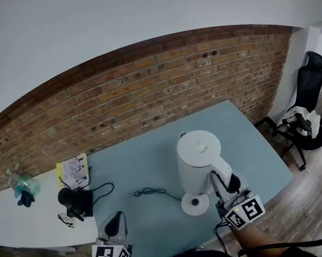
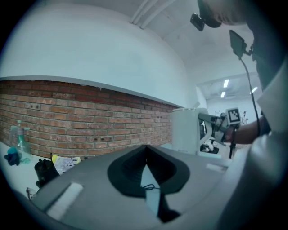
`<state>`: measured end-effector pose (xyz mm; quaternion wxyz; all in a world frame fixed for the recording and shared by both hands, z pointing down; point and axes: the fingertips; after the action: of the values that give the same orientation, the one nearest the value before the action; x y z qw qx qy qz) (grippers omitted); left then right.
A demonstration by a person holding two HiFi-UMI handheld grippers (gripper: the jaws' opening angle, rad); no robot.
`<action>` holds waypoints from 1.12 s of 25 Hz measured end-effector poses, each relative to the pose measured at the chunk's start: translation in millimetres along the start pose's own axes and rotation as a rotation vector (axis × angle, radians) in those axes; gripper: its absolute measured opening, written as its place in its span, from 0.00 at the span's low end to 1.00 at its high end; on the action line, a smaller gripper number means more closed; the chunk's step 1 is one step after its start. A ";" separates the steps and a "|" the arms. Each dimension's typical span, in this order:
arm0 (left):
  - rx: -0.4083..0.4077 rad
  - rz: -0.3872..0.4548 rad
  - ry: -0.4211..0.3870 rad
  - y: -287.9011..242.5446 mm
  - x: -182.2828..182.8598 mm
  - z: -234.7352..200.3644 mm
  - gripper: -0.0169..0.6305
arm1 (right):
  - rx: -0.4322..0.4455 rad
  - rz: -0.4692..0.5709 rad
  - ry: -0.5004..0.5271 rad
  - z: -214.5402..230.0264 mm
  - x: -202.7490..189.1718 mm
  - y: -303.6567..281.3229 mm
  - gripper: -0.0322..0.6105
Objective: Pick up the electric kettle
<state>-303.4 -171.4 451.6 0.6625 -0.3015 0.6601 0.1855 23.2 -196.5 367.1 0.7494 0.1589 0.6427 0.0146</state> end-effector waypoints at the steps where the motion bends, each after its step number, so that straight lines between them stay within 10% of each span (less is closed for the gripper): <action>1: 0.008 0.003 0.000 1.1 1.2 -2.4 0.03 | 0.000 0.001 0.000 -0.2 0.3 -0.6 0.24; 28: 0.005 0.010 0.003 -0.3 -1.6 -4.1 0.03 | -0.005 -0.008 0.025 0.6 -5.2 -3.4 0.24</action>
<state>-306.4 -174.0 453.4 0.6614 -0.2967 0.6630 0.1868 22.2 -201.0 371.3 0.7416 0.1544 0.6526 0.0151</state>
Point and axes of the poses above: the fingertips, and each gripper's own axes: y backward along the fingers, z to its right, x out of its top, and after that the axes turned 12 degrees about -x, right-handed
